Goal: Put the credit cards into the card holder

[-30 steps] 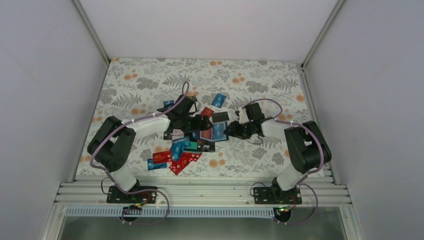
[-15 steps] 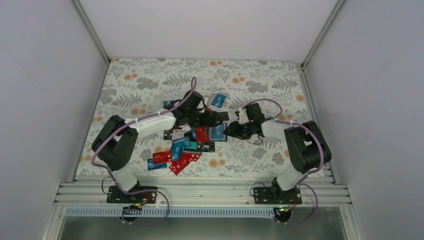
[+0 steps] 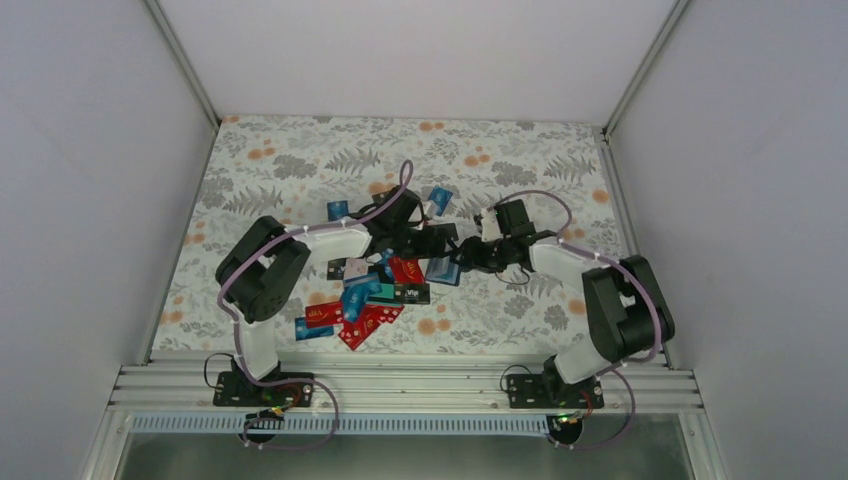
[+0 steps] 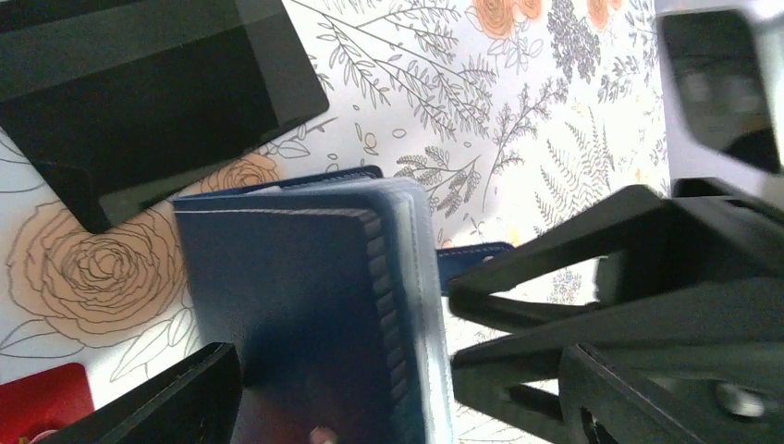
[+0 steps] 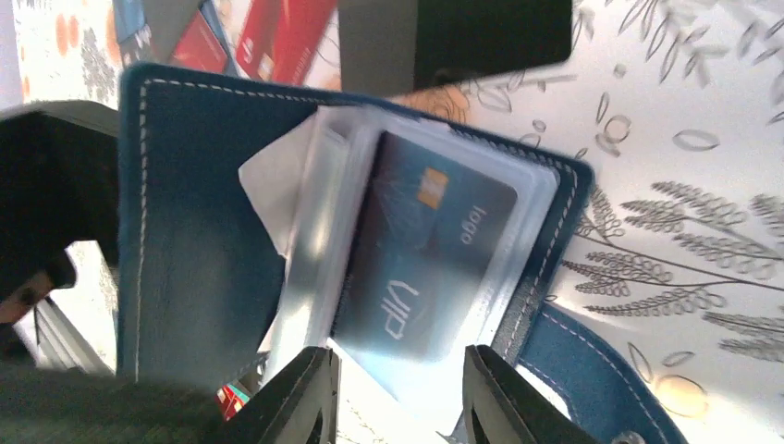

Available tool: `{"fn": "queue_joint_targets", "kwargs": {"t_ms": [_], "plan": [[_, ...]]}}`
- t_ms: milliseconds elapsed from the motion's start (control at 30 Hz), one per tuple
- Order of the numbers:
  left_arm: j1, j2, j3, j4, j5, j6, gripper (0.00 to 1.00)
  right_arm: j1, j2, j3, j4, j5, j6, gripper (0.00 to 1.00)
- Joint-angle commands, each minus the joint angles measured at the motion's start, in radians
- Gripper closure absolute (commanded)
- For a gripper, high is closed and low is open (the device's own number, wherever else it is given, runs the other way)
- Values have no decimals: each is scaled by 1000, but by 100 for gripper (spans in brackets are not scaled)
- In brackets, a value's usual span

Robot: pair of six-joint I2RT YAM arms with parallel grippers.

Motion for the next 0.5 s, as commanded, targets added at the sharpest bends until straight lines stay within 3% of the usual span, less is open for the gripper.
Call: {"fn": "queue_joint_targets", "kwargs": {"t_ms": [0,200,467], "plan": [[-6,-8,36,18,-8,20,15,5,-108,56,-72,10,-29,61],[-6,-88,76,-110,-131,103,23,-9,-212,55,-152,56,-31,60],[29,-316,40,-247,-349,223,23,-42,-289,13,-163,114,-21,60]]}}
